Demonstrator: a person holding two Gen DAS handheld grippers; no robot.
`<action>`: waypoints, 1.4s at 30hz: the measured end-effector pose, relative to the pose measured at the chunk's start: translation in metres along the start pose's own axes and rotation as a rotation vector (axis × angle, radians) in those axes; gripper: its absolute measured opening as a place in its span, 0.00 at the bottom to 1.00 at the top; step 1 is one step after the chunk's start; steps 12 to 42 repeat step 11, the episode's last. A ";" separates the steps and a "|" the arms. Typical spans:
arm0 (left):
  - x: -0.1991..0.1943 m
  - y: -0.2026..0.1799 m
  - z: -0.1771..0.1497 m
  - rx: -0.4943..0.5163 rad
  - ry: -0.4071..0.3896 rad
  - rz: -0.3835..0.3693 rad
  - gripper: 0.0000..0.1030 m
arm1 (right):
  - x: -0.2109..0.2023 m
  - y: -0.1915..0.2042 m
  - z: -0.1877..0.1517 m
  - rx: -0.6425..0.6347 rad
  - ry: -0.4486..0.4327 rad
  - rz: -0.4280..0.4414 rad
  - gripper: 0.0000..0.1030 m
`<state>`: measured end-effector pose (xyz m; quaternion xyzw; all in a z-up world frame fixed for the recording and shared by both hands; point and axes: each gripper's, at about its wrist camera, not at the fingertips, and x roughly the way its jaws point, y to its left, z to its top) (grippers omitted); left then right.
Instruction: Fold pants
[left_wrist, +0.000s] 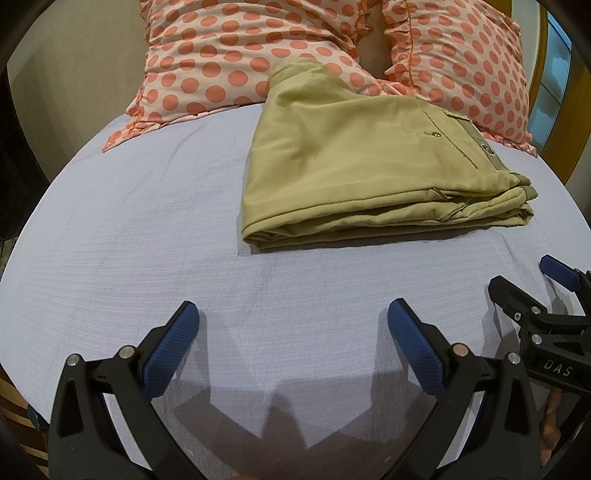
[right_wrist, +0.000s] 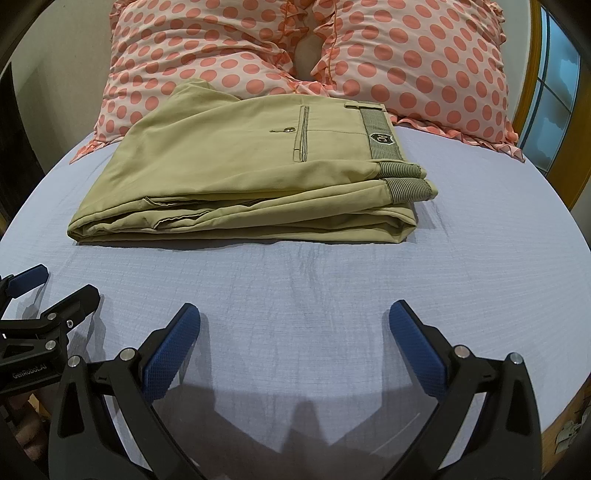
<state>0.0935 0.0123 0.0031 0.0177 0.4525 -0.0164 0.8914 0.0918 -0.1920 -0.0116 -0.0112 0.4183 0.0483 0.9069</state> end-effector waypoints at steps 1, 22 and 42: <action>0.000 0.000 0.000 0.001 0.001 0.000 0.98 | 0.000 0.000 0.000 0.000 0.000 0.000 0.99; 0.001 0.000 0.001 -0.001 -0.002 -0.001 0.98 | 0.000 0.000 0.000 0.001 0.000 0.000 0.99; 0.001 0.000 0.001 -0.001 -0.002 -0.001 0.98 | 0.000 0.000 0.000 0.001 0.000 0.000 0.99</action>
